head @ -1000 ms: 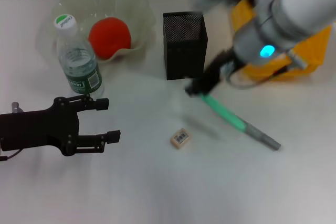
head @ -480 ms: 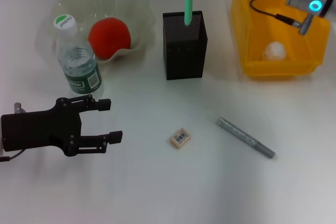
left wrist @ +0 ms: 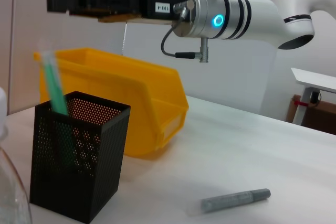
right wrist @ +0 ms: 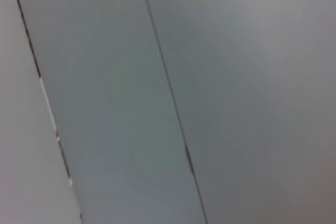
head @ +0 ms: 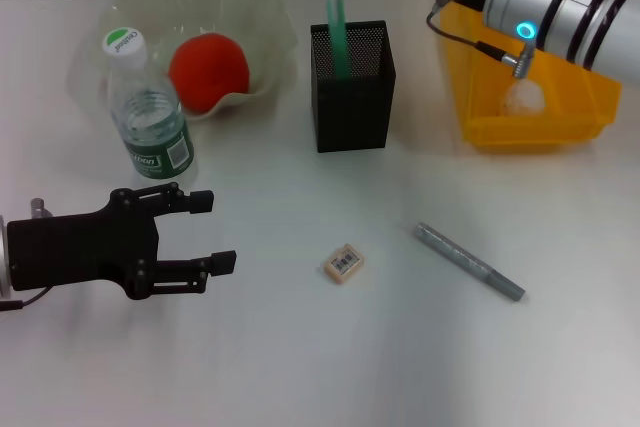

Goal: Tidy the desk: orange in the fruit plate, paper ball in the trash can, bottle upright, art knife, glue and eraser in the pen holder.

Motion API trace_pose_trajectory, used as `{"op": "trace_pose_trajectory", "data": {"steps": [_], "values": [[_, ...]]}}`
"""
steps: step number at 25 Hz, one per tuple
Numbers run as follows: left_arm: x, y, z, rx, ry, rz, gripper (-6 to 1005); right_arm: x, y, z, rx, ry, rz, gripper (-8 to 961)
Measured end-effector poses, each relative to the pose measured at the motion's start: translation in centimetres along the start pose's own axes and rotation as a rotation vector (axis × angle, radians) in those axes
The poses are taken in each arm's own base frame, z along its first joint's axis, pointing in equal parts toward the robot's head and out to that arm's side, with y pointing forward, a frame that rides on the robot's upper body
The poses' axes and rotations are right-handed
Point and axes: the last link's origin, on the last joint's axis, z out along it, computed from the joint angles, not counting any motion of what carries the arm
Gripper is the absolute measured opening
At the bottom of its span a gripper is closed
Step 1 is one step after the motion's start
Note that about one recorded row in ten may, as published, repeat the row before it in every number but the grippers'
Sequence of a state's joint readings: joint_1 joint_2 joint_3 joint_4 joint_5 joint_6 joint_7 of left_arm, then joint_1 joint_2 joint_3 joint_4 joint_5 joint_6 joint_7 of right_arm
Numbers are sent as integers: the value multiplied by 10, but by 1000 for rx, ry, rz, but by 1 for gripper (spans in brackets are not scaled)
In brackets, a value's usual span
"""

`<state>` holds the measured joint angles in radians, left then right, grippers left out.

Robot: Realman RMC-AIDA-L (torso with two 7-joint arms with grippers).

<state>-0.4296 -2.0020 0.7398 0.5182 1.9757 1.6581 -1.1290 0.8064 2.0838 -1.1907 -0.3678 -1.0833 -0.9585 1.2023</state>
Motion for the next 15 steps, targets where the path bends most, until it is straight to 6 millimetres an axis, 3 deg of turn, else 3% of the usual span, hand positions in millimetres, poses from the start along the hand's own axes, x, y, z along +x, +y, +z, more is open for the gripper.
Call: {"op": "trace_pose_trajectory", "data": {"steps": [6, 9, 15], "values": [[1, 0, 0, -1, -1, 4, 830, -7, 13, -3, -92, 61, 14, 479], [1, 0, 0, -5, 0, 5, 830, -22, 19, -14, -157, 144, 0, 576], [1, 1, -3, -10, 1, -1, 830, -56, 54, -36, -318, 574, -95, 718]]}}
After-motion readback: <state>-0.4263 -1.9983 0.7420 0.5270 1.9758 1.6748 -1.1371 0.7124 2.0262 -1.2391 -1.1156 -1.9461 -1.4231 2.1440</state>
